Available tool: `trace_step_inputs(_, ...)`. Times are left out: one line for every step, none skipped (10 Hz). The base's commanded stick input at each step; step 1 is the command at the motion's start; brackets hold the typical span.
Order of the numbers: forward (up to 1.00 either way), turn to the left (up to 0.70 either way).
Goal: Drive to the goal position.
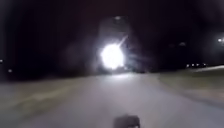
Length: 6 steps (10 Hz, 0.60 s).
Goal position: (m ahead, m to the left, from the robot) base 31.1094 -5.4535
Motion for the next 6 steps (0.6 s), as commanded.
trace_step_inputs(1.00,0.00)
trace_step_inputs(1.00,0.00)
trace_step_inputs(1.00,0.00)
trace_step_inputs(1.00,0.00)
trace_step_inputs(1.00,0.00)
trace_step_inputs(1.00,0.03)
